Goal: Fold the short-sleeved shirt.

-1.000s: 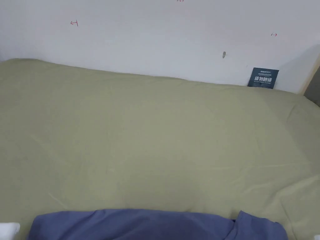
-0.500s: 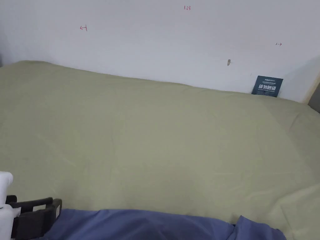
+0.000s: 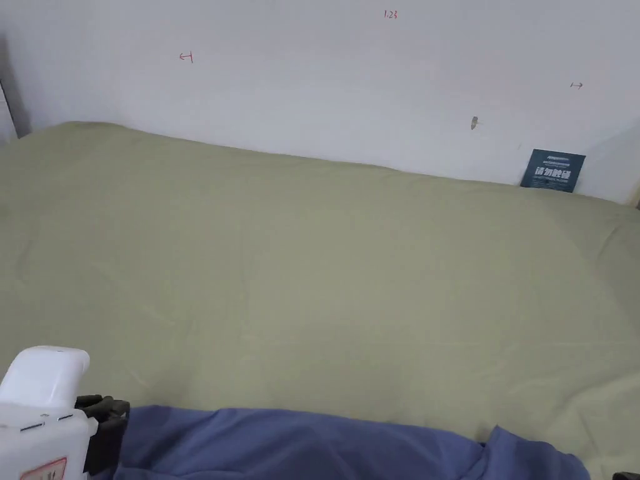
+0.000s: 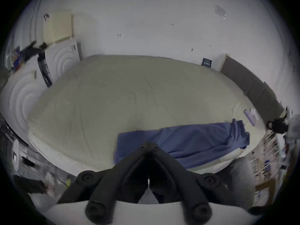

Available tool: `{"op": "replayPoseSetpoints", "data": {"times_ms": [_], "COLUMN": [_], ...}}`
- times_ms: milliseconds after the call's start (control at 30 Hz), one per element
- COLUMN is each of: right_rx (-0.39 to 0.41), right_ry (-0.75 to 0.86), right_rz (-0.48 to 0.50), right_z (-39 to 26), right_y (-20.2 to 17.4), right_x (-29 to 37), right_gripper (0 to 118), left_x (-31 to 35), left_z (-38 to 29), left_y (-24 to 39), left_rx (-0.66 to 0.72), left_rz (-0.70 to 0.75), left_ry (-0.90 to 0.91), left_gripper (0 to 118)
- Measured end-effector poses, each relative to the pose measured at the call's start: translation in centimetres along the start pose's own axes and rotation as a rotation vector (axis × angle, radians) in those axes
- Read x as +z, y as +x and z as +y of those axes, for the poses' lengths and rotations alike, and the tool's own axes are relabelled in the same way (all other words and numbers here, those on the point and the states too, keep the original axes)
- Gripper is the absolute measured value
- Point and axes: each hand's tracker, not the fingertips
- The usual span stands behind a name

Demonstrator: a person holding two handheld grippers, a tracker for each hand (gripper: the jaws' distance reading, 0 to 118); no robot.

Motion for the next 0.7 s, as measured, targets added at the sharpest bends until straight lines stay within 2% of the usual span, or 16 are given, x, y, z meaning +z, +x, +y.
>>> {"op": "replayPoseSetpoints", "data": {"times_ms": [33,67,100,133,167,333,433,567,633,700], "right_rx": [0.001,0.001,0.002,0.003,0.004,0.020,0.022,0.022,0.024,0.033], "right_ry": [0.001,0.000,0.001,0.004,0.006,0.001,-0.009,-0.023,-0.030,-0.032], "right_rz": [0.006,0.011,0.020,0.029,0.037,0.062,0.068,0.076,0.082,0.087], "right_z": [0.1,0.1,0.2,0.6,0.7,1.2,1.3,1.4,1.5,1.6], "right_y": [0.0,0.0,0.0,-0.2,-0.3,-0.8,-0.9,-1.1,-1.4,-1.6], "right_x": [0.0,-0.1,-0.1,0.1,0.1,-0.2,-0.7,-1.1,-1.5,-1.4], "right_gripper": [0,0,0,0,0,0,0,0,0,0], "left_x": [-0.6,-1.3,-2.2,-3.4,-4.3,-7.5,-9.6,-12.2,-13.2,-13.4], "left_z": [-0.1,-0.2,-0.6,-1.0,-1.4,-3.6,-5.5,-7.4,-7.9,-8.6], "left_y": [-1.1,-2.4,-3.7,-5.0,-5.8,-9.3,-9.8,-9.5,-9.2,-8.9], "left_rx": [0.055,0.107,0.201,0.253,0.291,0.392,0.529,0.600,0.605,0.654], "left_rz": [-0.045,-0.087,-0.165,-0.203,-0.206,-0.200,-0.288,-0.395,-0.325,-0.333], "left_ry": [-0.018,-0.029,-0.026,-0.044,-0.052,-0.112,-0.176,-0.180,-0.203,-0.163], "left_gripper": [3,20,50,86,109,109,108,108,108,108]}}
